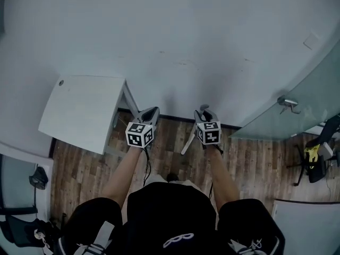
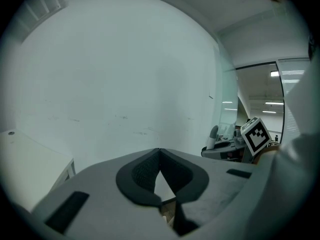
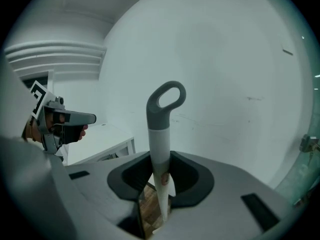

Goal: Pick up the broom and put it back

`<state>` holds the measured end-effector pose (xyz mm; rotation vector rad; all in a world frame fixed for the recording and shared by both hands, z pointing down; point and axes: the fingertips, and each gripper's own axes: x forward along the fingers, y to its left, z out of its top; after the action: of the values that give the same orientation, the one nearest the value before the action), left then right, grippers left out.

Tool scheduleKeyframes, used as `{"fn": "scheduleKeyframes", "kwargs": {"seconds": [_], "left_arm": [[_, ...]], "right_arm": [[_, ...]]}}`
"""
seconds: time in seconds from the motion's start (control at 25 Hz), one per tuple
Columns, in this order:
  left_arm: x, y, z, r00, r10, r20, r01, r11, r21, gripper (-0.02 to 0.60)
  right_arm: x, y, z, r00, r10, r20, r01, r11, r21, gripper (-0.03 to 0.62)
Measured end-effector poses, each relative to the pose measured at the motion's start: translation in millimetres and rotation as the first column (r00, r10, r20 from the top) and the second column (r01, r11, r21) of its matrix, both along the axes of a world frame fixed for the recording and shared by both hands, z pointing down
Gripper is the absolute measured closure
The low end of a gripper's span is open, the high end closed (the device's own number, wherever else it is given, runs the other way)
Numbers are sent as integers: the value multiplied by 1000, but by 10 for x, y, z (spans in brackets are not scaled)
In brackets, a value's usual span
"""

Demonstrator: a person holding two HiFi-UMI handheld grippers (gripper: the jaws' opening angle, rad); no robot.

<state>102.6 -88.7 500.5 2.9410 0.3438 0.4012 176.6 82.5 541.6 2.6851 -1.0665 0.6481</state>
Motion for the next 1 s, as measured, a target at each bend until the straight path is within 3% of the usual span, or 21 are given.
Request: {"fn": "scheduleKeyframes", "kwargs": {"seconds": [0.32, 1.0], "left_arm": [[-224, 54, -182, 997, 71, -22, -71, 997, -4, 561], [-872, -33, -216, 992, 128, -22, -128, 992, -10, 561]], "right_arm": [[-364, 295, -261, 992, 122, -10, -122, 992, 32, 478], [-1066, 270, -593, 981, 190, -47, -187, 980, 74, 479]]}}
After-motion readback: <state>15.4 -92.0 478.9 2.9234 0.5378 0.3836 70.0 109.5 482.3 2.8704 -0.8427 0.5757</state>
